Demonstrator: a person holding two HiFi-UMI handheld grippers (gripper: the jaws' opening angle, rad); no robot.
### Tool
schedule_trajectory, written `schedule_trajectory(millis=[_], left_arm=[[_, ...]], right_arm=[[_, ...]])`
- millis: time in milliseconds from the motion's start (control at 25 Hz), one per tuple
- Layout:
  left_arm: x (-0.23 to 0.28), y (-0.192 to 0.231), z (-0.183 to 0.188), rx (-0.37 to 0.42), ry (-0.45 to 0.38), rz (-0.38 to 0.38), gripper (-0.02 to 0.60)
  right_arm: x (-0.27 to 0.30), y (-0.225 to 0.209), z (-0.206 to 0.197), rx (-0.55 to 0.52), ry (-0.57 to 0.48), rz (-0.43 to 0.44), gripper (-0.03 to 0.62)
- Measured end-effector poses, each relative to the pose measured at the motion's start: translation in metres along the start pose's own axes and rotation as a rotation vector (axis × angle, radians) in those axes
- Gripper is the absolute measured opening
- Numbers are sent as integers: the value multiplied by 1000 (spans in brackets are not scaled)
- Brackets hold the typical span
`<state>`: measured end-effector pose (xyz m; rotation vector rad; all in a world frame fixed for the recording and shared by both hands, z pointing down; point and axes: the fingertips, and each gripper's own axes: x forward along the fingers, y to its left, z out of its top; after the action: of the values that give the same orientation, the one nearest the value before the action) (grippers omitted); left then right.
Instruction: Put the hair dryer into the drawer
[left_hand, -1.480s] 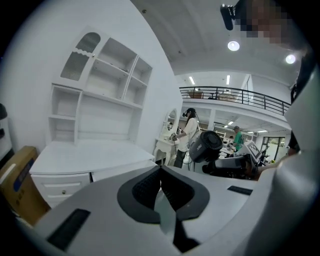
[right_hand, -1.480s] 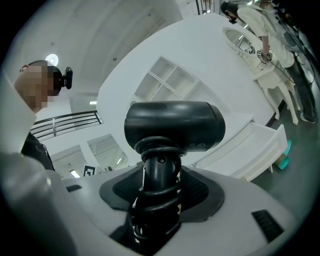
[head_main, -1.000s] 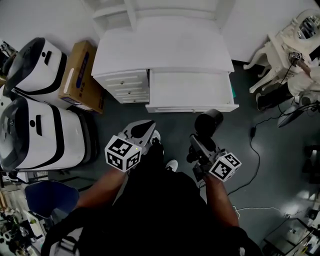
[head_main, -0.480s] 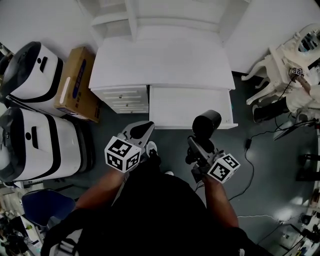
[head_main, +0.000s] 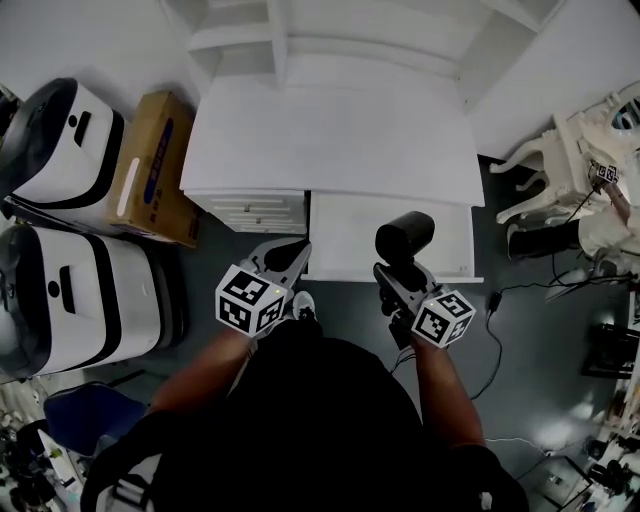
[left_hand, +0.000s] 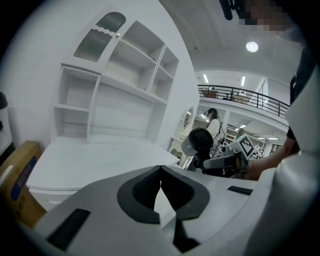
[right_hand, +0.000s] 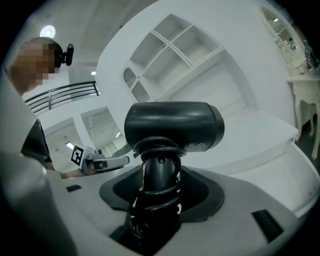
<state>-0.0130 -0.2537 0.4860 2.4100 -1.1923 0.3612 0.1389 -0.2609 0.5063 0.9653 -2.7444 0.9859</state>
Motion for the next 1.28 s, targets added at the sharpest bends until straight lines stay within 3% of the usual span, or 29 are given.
schedule_trajectory(millis=[360, 720, 1280], left_arm=[[17, 64, -3, -11, 47, -10, 9], [37, 73, -23, -50, 81, -10, 9], [63, 88, -42, -146, 129, 125, 9]], right_arm=[[63, -35, -1, -47, 100, -81, 244], [97, -86, -44, -151, 314, -134, 244], [133, -140, -130, -442, 735, -15, 244]])
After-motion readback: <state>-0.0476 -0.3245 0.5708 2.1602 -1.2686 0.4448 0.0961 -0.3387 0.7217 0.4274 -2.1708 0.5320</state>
